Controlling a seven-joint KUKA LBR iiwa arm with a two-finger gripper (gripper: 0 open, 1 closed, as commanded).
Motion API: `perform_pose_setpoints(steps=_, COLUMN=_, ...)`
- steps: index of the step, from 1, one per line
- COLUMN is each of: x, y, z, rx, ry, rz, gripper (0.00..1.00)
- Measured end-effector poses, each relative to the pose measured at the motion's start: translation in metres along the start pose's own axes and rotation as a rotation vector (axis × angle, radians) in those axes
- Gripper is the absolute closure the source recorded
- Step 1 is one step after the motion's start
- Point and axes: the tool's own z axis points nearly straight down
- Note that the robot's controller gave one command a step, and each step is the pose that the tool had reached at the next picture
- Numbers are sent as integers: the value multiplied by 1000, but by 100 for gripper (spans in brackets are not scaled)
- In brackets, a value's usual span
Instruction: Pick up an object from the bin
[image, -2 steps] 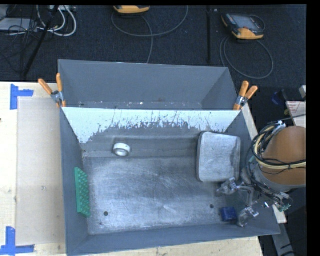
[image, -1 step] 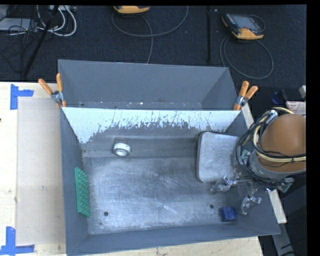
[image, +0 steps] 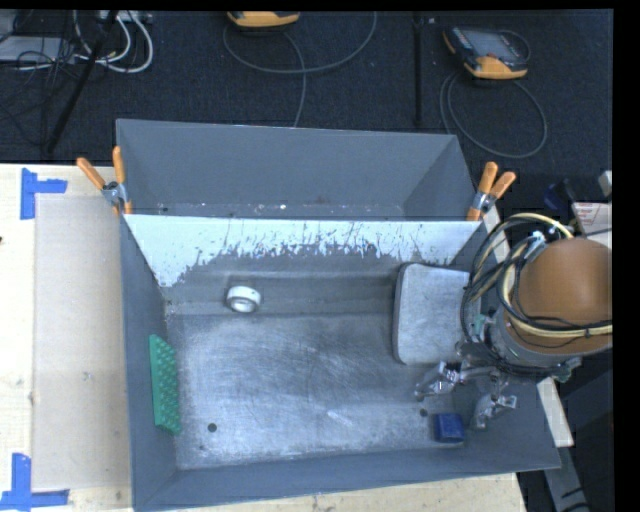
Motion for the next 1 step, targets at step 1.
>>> perform_pose_setpoints(steps=1, x=-18, y=19, z=21, rx=8, ry=12, rz=-195, gripper=0)
